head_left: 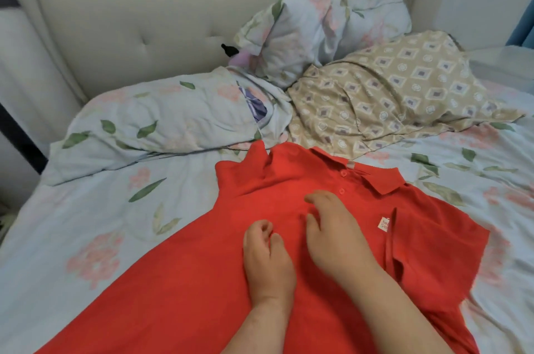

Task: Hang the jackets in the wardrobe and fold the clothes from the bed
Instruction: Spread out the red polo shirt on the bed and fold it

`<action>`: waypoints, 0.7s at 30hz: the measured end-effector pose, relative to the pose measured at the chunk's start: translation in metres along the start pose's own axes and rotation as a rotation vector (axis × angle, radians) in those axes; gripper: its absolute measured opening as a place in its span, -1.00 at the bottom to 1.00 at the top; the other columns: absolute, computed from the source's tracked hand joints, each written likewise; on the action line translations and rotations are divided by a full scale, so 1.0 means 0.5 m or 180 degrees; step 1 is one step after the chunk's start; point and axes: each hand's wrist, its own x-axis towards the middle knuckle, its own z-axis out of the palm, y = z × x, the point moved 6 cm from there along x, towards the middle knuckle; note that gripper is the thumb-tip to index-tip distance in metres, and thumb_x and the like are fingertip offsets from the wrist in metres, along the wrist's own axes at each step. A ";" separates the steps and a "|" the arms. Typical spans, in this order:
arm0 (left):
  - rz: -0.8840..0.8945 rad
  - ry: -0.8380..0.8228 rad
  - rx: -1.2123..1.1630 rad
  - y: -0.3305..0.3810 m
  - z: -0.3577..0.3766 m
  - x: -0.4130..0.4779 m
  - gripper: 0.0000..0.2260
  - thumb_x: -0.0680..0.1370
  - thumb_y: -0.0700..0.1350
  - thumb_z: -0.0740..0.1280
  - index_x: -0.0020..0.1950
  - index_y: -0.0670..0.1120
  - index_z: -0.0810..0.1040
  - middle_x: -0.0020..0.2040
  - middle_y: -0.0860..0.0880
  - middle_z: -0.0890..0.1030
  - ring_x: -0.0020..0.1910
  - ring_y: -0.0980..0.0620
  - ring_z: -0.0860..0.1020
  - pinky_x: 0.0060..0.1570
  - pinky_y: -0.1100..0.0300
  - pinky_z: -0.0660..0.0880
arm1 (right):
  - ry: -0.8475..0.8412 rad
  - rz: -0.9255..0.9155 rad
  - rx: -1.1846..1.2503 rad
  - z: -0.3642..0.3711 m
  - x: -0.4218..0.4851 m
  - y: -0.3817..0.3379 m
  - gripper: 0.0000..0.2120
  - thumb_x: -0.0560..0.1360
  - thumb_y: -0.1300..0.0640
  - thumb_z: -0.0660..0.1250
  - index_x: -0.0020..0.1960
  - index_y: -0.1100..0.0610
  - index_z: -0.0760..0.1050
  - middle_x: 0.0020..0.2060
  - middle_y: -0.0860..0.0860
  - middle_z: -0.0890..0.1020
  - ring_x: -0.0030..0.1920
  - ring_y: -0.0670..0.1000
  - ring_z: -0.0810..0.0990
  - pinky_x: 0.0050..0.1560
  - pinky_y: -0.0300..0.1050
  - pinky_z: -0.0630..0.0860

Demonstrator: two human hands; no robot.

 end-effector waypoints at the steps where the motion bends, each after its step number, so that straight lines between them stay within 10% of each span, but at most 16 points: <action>1: -0.0131 0.0105 -0.0145 0.001 -0.007 0.008 -0.79 0.52 -0.42 0.24 0.06 -0.19 0.55 0.02 -0.14 0.60 -0.01 0.08 0.58 0.06 0.37 0.44 | -0.0171 0.0079 0.0025 0.033 0.031 -0.008 -0.60 0.57 0.22 0.22 0.41 0.17 0.40 0.43 0.09 0.39 0.46 0.04 0.32 0.42 -0.18 0.18; 5: -0.0937 0.0325 -0.1185 -0.001 -0.028 0.040 -0.82 0.53 -0.35 0.24 -0.15 -0.09 0.52 -0.22 -0.11 0.61 -0.30 -0.03 0.66 -0.14 0.11 0.57 | -0.0203 0.0075 -0.1194 0.124 0.050 0.010 -0.51 0.58 -0.05 0.18 0.45 0.13 0.40 0.45 0.17 0.39 0.46 0.15 0.33 0.48 0.06 0.20; 8: -0.0212 0.0204 -0.0267 0.023 -0.073 0.121 -0.91 0.45 -0.13 0.27 -0.24 0.01 0.52 -0.36 0.09 0.58 -0.32 0.01 0.61 -0.18 0.13 0.55 | -0.0166 0.0028 -0.1437 0.145 0.044 0.027 -0.43 0.50 -0.17 0.11 0.34 0.14 0.51 0.34 0.23 0.52 0.36 0.24 0.47 0.40 0.16 0.31; 10: 0.0099 0.0266 0.0543 0.025 -0.101 0.206 -0.93 0.44 -0.07 0.33 -0.10 0.05 0.56 -0.18 0.13 0.62 -0.15 0.09 0.59 -0.04 0.20 0.51 | -0.0151 -0.0015 -0.1542 0.143 0.051 0.030 -0.42 0.51 -0.18 0.10 0.36 0.13 0.50 0.34 0.23 0.51 0.37 0.23 0.45 0.40 0.16 0.29; 14: -0.0755 -0.0371 0.0991 -0.022 -0.083 0.338 -0.31 0.41 0.06 0.49 0.44 -0.15 0.32 0.31 -0.07 0.47 0.25 -0.08 0.49 0.26 0.06 0.44 | -0.0227 -0.0077 -0.1542 0.138 0.048 0.023 -0.45 0.55 -0.18 0.14 0.44 0.07 0.40 0.44 0.16 0.41 0.46 0.17 0.34 0.47 0.09 0.17; 18: -0.1101 -0.1119 0.0686 -0.014 -0.031 0.376 -0.63 0.41 -0.09 0.54 0.11 -0.18 0.52 -0.10 -0.01 0.57 -0.20 0.00 0.59 -0.15 0.10 0.59 | -0.0253 -0.0122 -0.1406 0.135 0.046 0.024 -0.45 0.55 -0.17 0.12 0.47 0.04 0.36 0.48 0.12 0.35 0.50 0.12 0.27 0.50 0.04 0.10; 21: -0.1542 -0.0958 0.0549 -0.024 -0.057 0.381 -0.89 0.47 -0.29 0.37 -0.19 -0.13 0.49 -0.37 -0.05 0.49 -0.59 0.11 0.39 -0.59 0.34 0.34 | -0.0261 -0.0129 -0.1353 0.134 0.045 0.023 -0.46 0.56 -0.17 0.12 0.47 0.02 0.35 0.50 0.11 0.33 0.51 0.11 0.25 0.51 0.02 0.08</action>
